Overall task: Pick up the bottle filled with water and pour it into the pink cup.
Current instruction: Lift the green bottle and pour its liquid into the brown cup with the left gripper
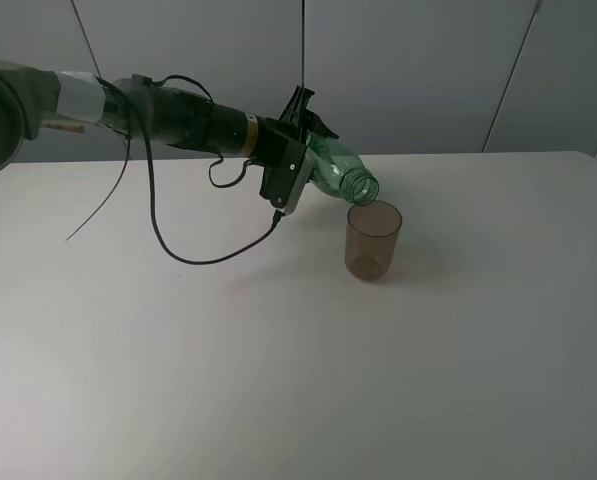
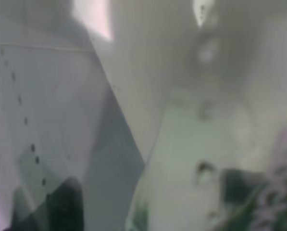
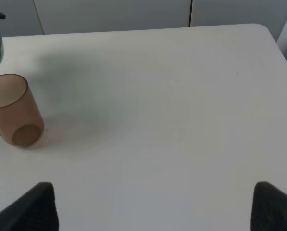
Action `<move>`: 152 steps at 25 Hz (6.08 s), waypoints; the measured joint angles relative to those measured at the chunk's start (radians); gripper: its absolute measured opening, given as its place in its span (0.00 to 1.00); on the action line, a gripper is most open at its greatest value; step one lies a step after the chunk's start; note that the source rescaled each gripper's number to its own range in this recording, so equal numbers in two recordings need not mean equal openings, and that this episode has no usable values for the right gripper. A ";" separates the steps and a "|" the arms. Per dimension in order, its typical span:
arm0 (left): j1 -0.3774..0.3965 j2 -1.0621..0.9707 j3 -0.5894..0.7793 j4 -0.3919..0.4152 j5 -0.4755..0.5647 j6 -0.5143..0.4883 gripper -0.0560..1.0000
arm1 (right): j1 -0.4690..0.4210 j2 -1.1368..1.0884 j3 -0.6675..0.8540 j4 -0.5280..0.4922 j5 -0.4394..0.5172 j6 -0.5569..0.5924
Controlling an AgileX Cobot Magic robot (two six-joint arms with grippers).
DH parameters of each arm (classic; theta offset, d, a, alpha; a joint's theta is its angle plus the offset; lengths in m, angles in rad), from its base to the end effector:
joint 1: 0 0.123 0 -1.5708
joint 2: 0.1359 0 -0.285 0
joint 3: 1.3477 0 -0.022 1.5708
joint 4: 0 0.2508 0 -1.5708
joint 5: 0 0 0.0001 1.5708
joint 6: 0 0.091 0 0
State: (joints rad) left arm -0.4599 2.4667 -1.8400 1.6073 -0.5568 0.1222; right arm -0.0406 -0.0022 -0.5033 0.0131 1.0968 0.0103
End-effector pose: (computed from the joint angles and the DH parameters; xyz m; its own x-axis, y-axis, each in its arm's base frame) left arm 0.4595 -0.2811 0.1181 0.8453 0.5160 -0.1386 0.3434 -0.3259 0.8809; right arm -0.0070 0.0013 0.2753 -0.4820 0.0359 -0.8754 0.0382 0.9991 0.0199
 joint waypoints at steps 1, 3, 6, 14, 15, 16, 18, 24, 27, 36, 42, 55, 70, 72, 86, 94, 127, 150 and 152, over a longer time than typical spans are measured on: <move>-0.002 0.000 -0.002 0.000 0.007 0.009 0.06 | 0.000 0.000 0.000 0.000 0.000 0.000; -0.002 0.000 -0.011 0.005 0.013 0.016 0.06 | 0.000 0.000 0.000 0.000 0.000 0.000; -0.010 0.000 -0.023 0.014 0.022 0.020 0.06 | 0.000 0.000 0.000 0.000 0.000 0.000; -0.019 0.000 -0.037 0.064 0.038 0.039 0.06 | 0.000 0.000 0.000 0.000 0.000 0.000; -0.019 0.000 -0.039 0.071 0.038 0.040 0.06 | 0.000 0.000 0.000 0.000 0.000 0.000; -0.019 0.000 -0.041 0.076 0.038 0.042 0.06 | 0.000 0.000 0.000 0.000 0.000 0.000; -0.020 0.000 -0.050 0.082 0.040 0.042 0.06 | 0.000 0.000 0.000 0.000 0.000 0.000; -0.027 0.000 -0.066 0.092 0.045 0.048 0.06 | 0.000 0.000 0.000 0.000 0.000 0.000; -0.032 0.000 -0.073 0.095 0.047 0.051 0.06 | 0.000 0.000 0.000 0.000 0.000 0.000; -0.045 0.000 -0.098 0.133 0.071 0.059 0.06 | 0.000 0.000 0.000 0.000 0.000 0.000; -0.048 -0.011 -0.098 0.153 0.078 0.068 0.06 | 0.000 0.000 0.000 0.000 0.000 0.000; -0.048 -0.037 -0.111 0.153 0.087 0.066 0.06 | 0.000 0.000 0.000 0.000 0.000 0.000; -0.048 -0.038 -0.116 0.153 0.087 0.083 0.06 | 0.000 0.000 0.000 0.000 0.000 0.000; -0.048 -0.038 -0.116 0.153 0.087 0.090 0.06 | 0.000 0.000 0.000 0.000 0.000 0.000; -0.048 -0.038 -0.125 0.153 0.087 0.138 0.06 | 0.000 0.000 0.000 0.000 0.000 0.000; -0.048 -0.040 -0.134 0.153 0.087 0.171 0.06 | 0.000 0.000 0.000 0.000 0.000 0.000; -0.049 -0.062 -0.134 0.151 0.073 0.269 0.06 | 0.000 0.000 0.000 0.000 0.000 0.000; -0.072 -0.075 -0.134 0.150 0.084 0.405 0.06 | 0.000 0.000 0.000 0.000 0.000 0.000; -0.072 -0.077 -0.134 0.150 0.084 0.412 0.06 | 0.000 0.000 0.000 0.000 0.000 0.000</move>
State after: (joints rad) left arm -0.5321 2.3898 -1.9744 1.7577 -0.4732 0.5337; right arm -0.0406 -0.0022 -0.5033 0.0131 1.0968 0.0103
